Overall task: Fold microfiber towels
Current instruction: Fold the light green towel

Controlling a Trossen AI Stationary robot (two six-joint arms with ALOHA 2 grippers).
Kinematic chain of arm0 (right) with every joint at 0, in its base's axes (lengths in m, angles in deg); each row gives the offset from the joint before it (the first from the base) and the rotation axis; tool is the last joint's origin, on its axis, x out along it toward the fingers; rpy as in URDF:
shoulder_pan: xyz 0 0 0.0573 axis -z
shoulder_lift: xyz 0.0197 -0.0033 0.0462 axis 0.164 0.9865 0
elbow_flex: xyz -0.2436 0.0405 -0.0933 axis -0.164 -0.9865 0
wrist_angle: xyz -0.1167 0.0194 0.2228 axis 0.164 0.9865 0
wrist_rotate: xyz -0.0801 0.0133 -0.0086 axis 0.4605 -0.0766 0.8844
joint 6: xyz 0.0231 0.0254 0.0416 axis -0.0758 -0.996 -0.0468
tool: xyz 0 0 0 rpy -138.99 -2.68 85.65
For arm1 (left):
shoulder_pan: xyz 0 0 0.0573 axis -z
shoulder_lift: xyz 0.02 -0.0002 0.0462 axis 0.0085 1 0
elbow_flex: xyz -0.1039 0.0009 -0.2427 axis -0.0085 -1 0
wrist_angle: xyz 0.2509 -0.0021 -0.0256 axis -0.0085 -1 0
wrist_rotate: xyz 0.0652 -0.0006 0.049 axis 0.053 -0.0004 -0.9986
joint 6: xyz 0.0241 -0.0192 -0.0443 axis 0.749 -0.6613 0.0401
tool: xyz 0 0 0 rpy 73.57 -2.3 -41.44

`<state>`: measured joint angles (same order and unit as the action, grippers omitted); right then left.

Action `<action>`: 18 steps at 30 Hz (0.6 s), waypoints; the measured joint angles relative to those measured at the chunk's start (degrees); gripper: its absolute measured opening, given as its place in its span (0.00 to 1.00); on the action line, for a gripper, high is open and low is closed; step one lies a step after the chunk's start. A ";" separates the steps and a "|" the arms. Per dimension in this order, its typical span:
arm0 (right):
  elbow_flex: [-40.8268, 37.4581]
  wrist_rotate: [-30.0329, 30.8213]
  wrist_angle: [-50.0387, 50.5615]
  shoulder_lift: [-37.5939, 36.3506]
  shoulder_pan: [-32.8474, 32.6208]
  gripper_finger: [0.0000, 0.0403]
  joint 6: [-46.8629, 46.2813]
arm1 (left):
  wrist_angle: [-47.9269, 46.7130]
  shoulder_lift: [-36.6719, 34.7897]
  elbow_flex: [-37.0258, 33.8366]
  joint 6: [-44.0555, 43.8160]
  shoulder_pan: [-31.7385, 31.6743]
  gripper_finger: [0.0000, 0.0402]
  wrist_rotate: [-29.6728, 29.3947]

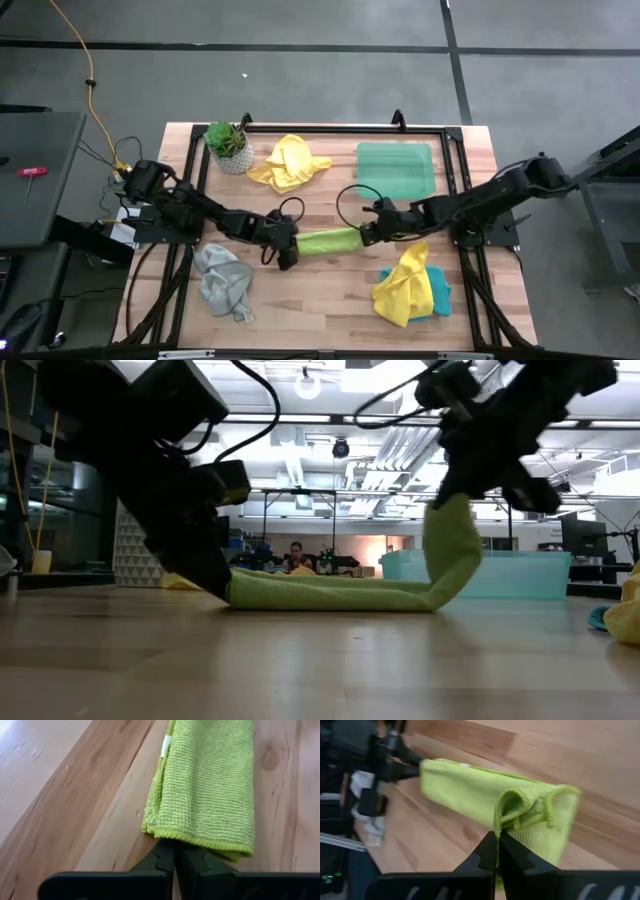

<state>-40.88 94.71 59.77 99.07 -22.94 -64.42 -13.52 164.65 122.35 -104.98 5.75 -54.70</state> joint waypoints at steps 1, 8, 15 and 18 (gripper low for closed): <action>0.52 0.00 -1.75 1.42 0.10 0.00 0.35 | 0.26 0.06 0.00 0.00 -0.15 0.00 0.00; 4.32 -0.68 -13.78 11.79 0.26 0.00 0.85 | 0.62 0.10 0.00 -0.05 -0.21 0.00 -0.11; 9.42 -1.11 -23.28 20.82 1.75 0.00 2.42 | 1.38 0.15 -0.07 -0.33 -0.21 0.00 -0.19; 12.29 -2.38 -24.14 23.90 2.59 0.00 4.13 | 1.45 0.15 -0.09 -0.39 -0.21 0.00 -0.17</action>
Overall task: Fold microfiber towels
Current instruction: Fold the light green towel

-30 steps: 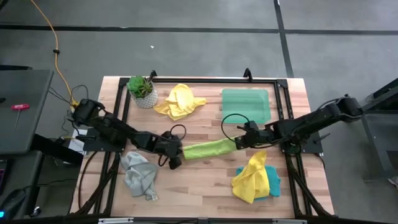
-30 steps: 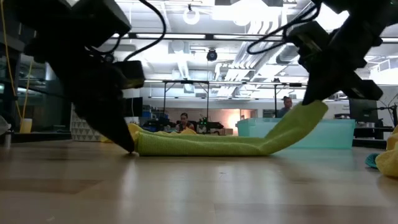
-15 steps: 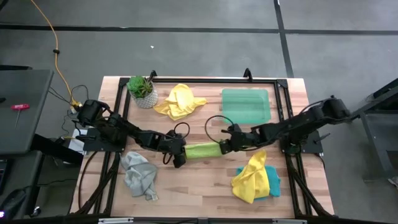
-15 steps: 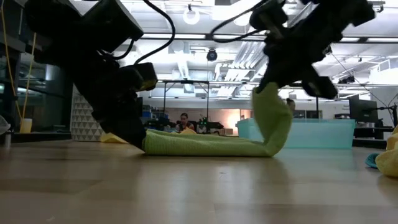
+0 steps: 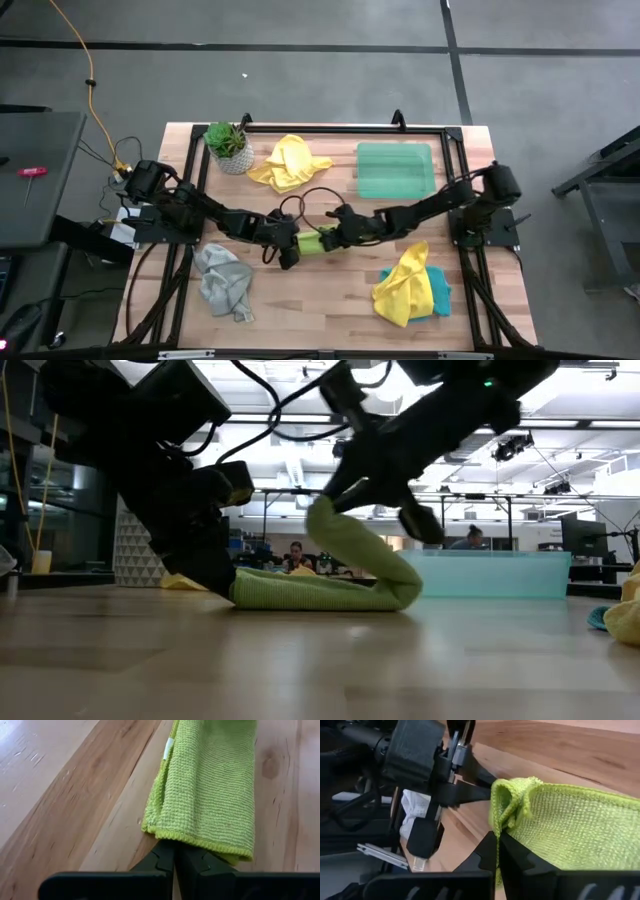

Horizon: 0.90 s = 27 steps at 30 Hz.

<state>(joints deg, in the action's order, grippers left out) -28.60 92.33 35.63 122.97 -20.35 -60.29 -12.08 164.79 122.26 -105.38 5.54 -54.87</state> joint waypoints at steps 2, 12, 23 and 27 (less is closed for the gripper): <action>1.83 -1.15 -0.15 1.89 0.53 0.00 0.57 | 0.04 0.00 0.00 0.00 0.00 0.00 0.01; 5.28 -3.22 -3.61 6.85 1.32 0.00 0.16 | 0.23 0.00 0.00 0.01 0.00 0.00 -0.15; 5.28 -4.07 -5.25 7.77 1.54 0.00 -0.90 | 0.93 0.02 -0.04 1.02 0.00 0.00 -0.16; 5.28 -4.31 -4.97 7.77 1.54 0.00 -0.97 | 1.00 0.02 -0.04 1.03 -0.02 0.00 0.20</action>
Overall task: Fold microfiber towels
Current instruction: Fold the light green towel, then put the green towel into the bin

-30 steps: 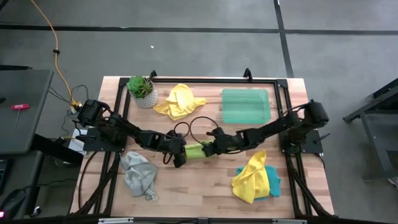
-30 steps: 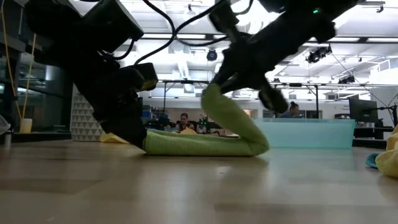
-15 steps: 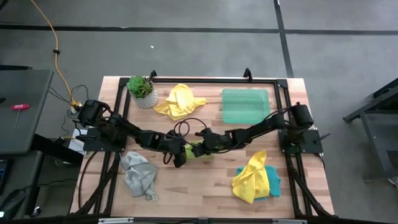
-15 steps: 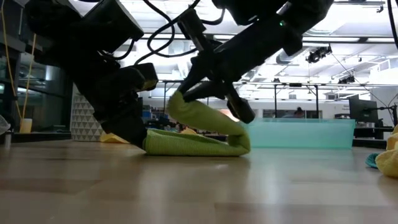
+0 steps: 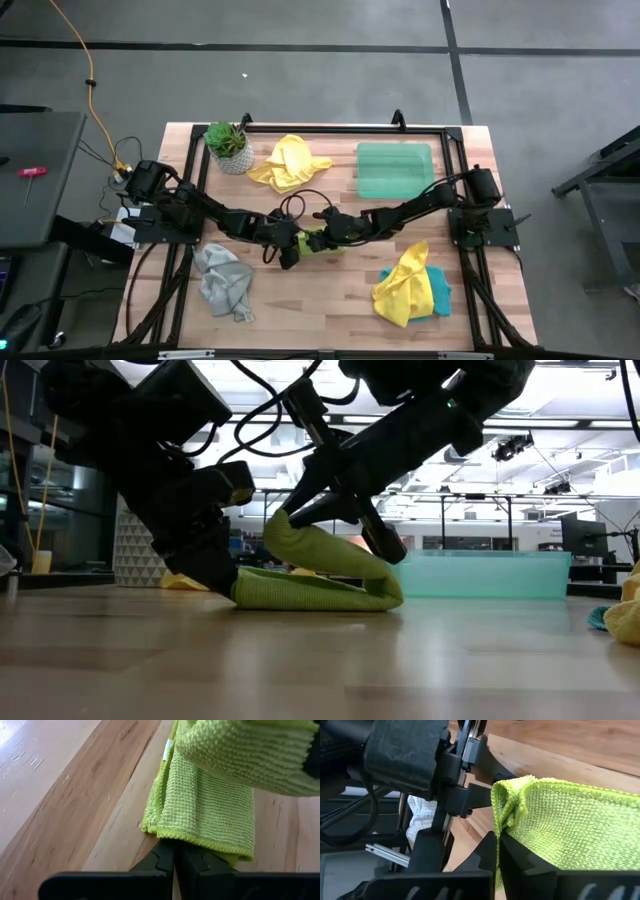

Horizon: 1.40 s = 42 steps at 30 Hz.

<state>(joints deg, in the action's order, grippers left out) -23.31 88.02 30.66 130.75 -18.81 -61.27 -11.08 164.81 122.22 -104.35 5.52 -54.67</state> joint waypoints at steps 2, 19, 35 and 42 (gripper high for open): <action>0.00 -0.80 -0.18 0.00 0.00 0.01 0.01 | 0.02 0.00 0.00 0.02 0.00 0.00 0.02; -0.04 -7.09 1.96 -5.25 3.09 0.55 14.96 | -2.34 -1.64 0.00 3.39 -0.91 0.00 2.87; -17.34 -0.93 23.64 -29.18 -0.30 0.50 24.35 | -3.93 -19.02 -0.34 14.43 -3.39 0.00 6.62; -29.68 0.66 -0.84 -26.89 -2.01 0.09 14.83 | 8.33 -9.49 -0.24 14.18 -3.77 0.00 8.79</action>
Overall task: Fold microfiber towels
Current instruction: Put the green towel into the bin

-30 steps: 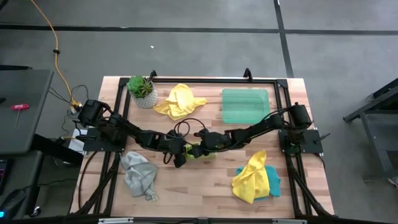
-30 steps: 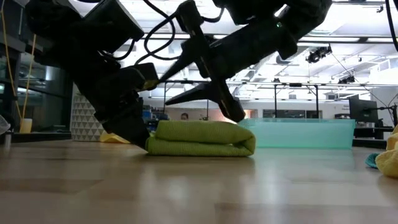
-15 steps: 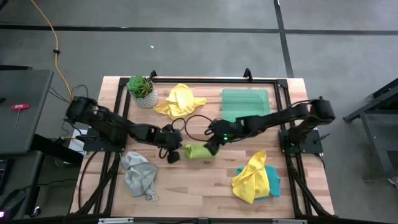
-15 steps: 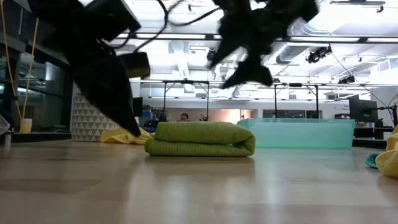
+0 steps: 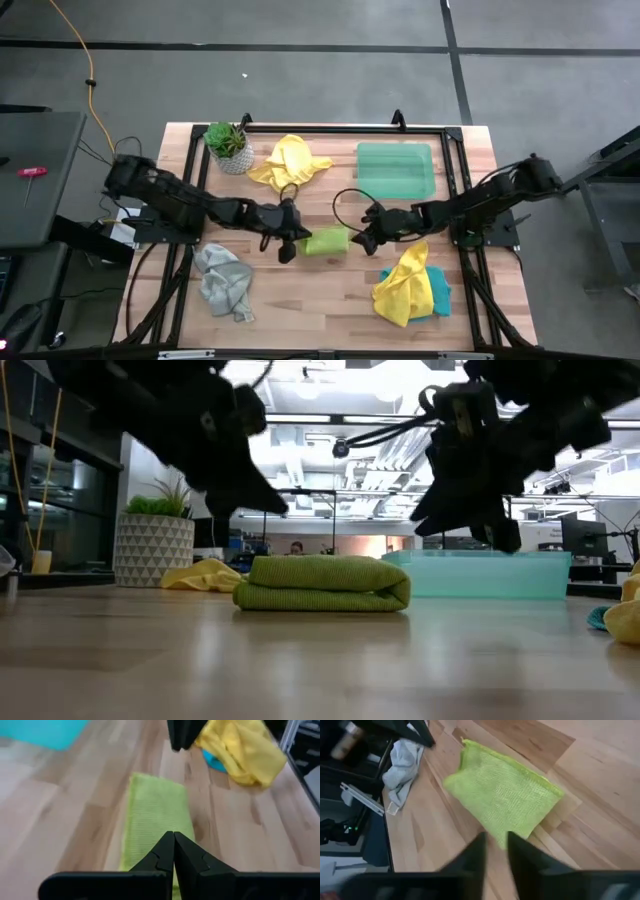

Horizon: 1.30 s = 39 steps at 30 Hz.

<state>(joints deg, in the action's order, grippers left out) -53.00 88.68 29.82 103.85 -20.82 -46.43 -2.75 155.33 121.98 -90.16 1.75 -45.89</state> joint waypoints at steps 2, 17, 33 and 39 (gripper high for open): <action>-0.28 0.01 -2.87 2.04 0.00 0.03 0.16 | 1.54 3.79 1.12 -0.25 0.09 0.00 -0.01; 7.67 -1.33 -4.74 18.15 0.22 0.00 0.77 | -7.55 13.29 7.50 1.81 0.01 0.00 -0.98; 7.72 -2.77 1.62 6.31 1.49 0.00 4.14 | -16.29 10.77 7.52 8.10 -0.02 0.00 -3.44; 7.67 -3.55 9.67 2.17 4.53 0.02 -2.17 | -18.72 9.09 7.37 8.33 -0.02 0.00 -3.24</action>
<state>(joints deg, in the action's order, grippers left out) -45.32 85.13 39.48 106.02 -16.29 -48.60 -21.47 164.42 129.35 -81.83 1.73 -49.13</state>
